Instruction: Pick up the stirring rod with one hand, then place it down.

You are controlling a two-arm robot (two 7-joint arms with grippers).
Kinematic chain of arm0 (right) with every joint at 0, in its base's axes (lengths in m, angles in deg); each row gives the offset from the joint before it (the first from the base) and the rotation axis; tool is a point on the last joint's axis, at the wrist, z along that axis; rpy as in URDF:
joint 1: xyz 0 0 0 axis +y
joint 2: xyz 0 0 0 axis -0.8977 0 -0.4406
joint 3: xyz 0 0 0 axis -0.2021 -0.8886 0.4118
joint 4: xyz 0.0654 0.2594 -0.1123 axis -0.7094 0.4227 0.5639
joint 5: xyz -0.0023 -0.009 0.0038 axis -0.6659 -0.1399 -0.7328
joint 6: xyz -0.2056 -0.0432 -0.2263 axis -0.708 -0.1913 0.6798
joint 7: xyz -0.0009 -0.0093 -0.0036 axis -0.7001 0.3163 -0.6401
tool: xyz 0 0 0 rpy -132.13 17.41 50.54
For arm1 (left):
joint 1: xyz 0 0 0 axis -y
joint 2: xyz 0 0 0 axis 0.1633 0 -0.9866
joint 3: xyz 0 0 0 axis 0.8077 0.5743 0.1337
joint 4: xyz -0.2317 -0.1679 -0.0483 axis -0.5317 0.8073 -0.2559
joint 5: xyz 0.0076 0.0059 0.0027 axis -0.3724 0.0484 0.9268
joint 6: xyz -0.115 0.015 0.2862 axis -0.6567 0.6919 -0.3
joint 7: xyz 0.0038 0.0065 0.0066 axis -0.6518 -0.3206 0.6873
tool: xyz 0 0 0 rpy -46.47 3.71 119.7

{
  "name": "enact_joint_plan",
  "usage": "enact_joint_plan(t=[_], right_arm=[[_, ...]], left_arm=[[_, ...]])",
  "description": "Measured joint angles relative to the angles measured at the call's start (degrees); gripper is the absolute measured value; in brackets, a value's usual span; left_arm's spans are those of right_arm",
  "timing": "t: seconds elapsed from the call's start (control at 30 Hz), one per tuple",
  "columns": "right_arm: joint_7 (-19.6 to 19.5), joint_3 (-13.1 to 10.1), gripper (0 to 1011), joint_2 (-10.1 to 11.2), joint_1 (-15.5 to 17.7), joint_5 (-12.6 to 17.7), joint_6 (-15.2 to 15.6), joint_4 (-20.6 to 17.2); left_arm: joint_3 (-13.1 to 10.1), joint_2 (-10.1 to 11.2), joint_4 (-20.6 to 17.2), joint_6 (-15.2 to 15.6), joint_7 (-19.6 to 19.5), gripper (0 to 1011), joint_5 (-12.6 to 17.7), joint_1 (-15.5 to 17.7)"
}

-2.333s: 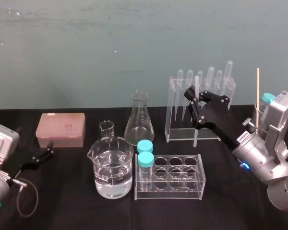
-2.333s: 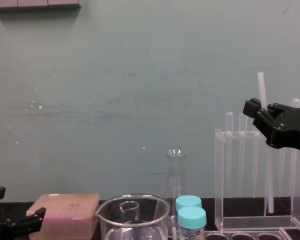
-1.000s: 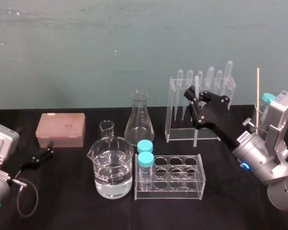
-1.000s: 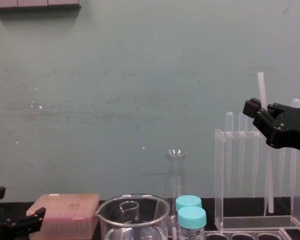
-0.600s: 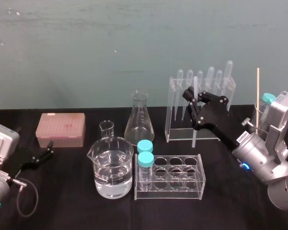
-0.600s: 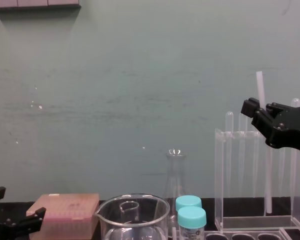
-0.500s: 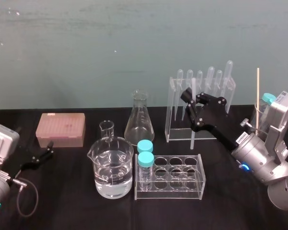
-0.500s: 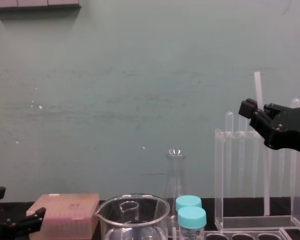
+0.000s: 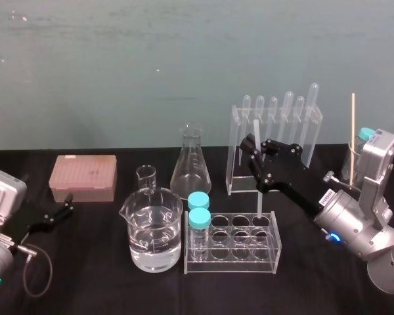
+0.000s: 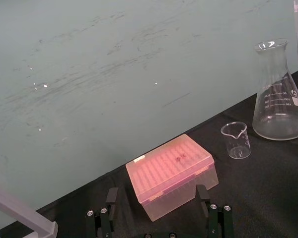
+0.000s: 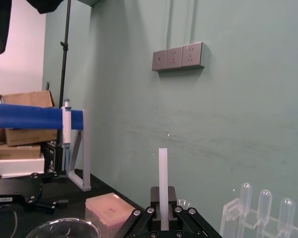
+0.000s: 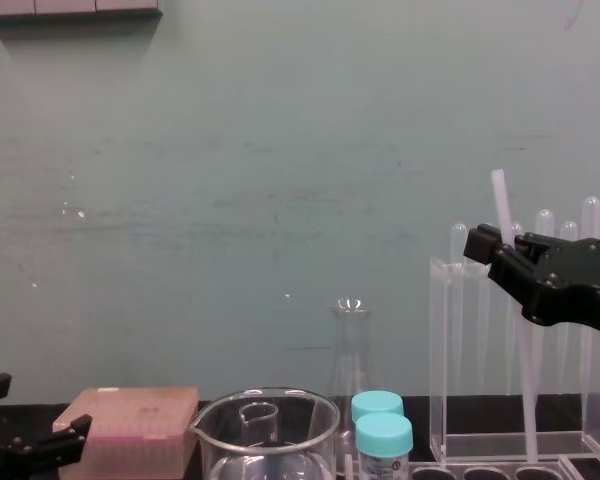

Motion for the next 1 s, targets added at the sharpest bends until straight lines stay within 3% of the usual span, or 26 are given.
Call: enact_joint_plan(t=[0.4, 1.0], right_arm=[[0.86, 1.25, 67, -0.14, -1.16, -0.08, 1.75, 2.67], [-0.08, 4.06, 67, 0.33, -3.47, -3.46, 6.07, 6.26]], left_arm=[[0.00, 0.00, 0.00, 0.00, 0.00, 1000, 0.00, 0.00], [0.00, 0.00, 0.00, 0.00, 0.00, 1000, 0.00, 0.00]])
